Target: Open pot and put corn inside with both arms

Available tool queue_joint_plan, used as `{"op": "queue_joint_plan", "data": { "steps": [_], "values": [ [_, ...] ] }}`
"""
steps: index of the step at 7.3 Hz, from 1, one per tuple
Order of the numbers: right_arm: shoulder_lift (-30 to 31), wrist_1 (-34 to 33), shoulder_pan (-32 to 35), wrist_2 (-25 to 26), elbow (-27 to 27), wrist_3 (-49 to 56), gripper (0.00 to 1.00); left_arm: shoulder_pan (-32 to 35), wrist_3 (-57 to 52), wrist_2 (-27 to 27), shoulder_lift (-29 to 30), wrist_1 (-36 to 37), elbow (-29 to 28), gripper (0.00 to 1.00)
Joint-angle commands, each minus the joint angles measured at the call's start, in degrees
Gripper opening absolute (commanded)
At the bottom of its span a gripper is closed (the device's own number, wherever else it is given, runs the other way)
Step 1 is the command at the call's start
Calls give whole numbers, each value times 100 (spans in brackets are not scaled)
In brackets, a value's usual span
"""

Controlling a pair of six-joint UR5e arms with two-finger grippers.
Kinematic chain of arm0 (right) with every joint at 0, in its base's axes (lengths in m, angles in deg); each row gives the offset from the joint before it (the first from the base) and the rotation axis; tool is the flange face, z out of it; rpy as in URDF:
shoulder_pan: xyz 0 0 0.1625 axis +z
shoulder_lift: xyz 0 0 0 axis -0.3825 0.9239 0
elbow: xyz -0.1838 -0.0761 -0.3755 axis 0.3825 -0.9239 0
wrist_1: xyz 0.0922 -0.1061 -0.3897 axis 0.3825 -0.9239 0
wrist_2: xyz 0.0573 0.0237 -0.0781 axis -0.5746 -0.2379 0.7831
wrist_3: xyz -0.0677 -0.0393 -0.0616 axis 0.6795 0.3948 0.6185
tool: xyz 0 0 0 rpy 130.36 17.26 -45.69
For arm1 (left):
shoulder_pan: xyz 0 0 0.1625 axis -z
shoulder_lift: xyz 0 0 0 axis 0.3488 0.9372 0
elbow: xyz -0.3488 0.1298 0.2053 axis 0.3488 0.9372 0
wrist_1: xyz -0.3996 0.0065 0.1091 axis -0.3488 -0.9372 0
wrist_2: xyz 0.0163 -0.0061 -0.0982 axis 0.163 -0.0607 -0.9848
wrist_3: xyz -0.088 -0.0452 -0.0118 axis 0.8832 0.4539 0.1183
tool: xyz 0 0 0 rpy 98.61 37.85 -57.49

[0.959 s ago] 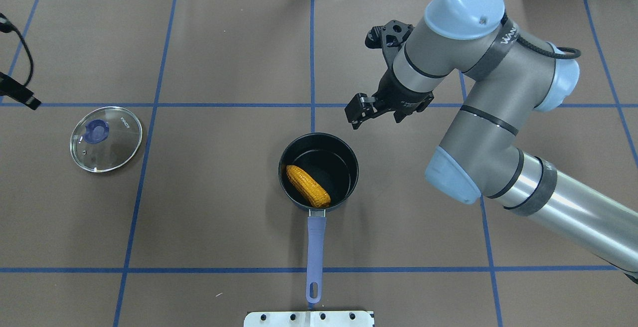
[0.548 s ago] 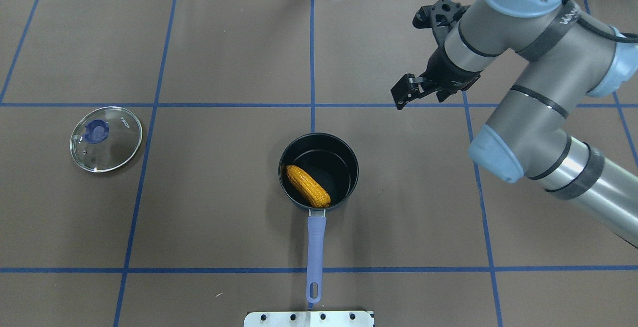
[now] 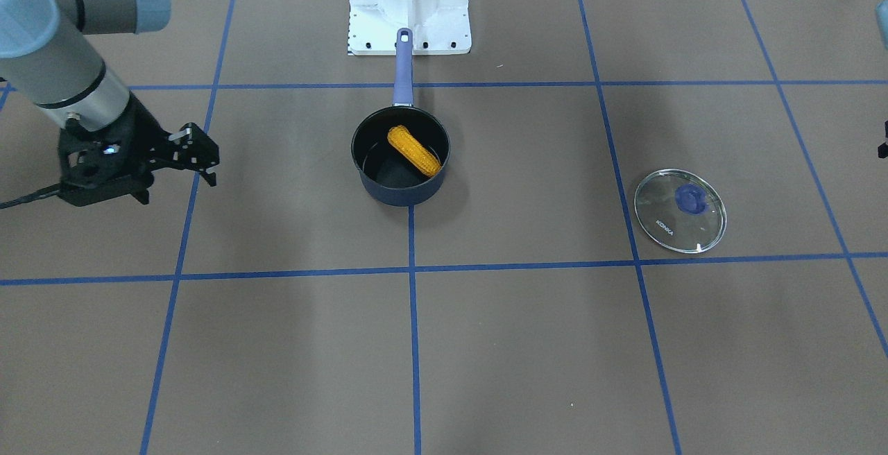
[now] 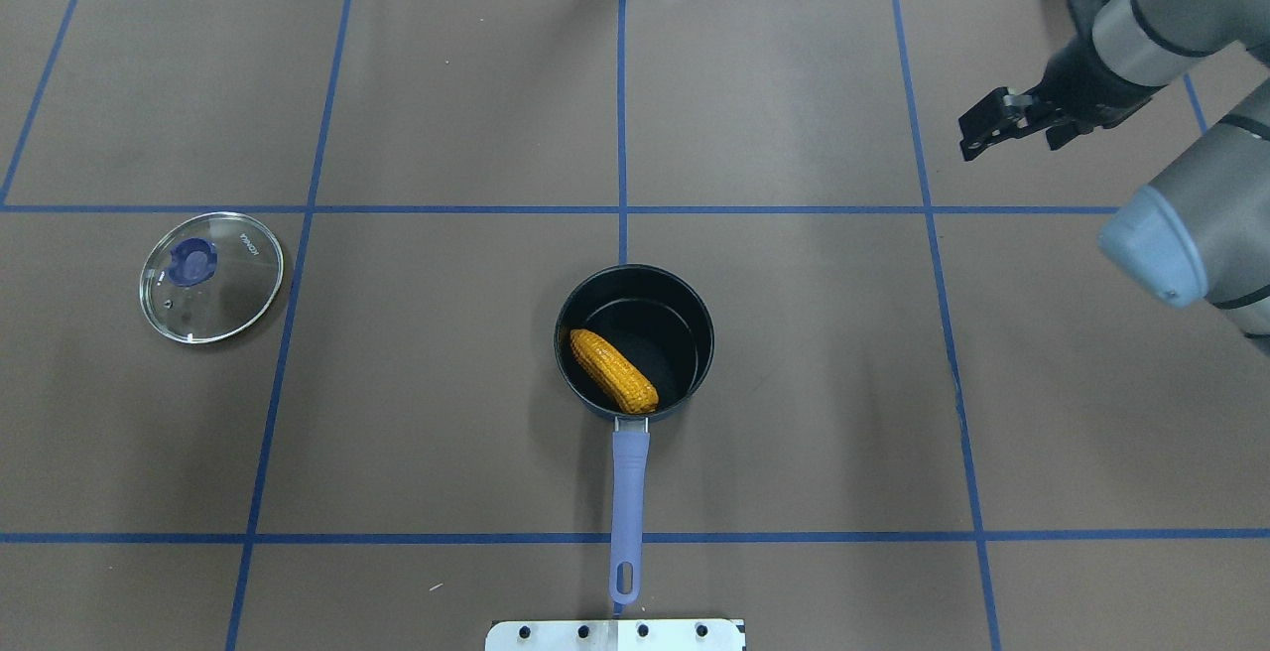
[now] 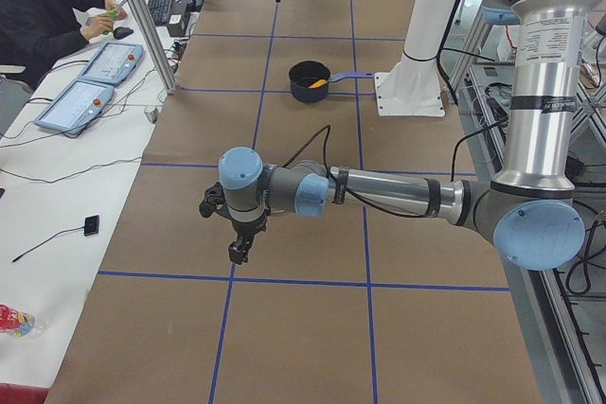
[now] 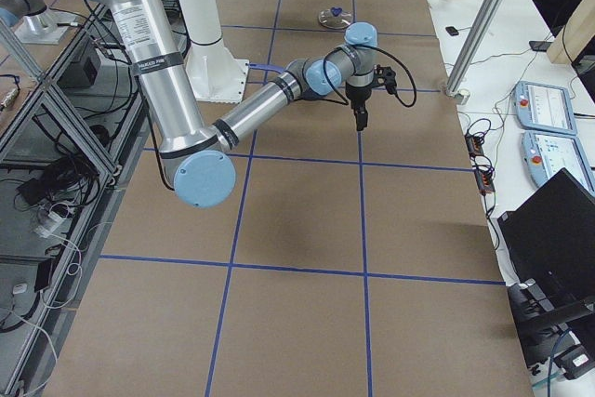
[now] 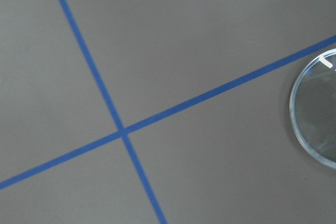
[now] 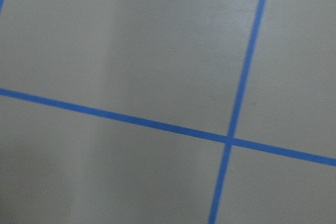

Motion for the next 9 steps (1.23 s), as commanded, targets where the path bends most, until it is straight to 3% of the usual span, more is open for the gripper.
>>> {"op": "queue_joint_plan", "data": {
  "steps": [1, 4, 5, 7, 9],
  "values": [
    [238, -97, 777, 27, -345, 268, 100, 117, -11, -19, -20, 2, 18, 99],
    [186, -1358, 1877, -112, -1075, 2672, 100, 135, 33, -19, -20, 2, 27, 99],
    [282, -1711, 2010, -270, -1085, 2835, 100, 135, 51, -10, -20, 2, 27, 99],
    [1210, -1139, 2239, -411, -1041, 3038, 100, 170, 86, -10, -20, 10, 19, 99],
    [2108, 195, 2345, -579, -1068, 2970, 100, 170, 86, -10, -20, 19, 10, 99]
  ]
}}
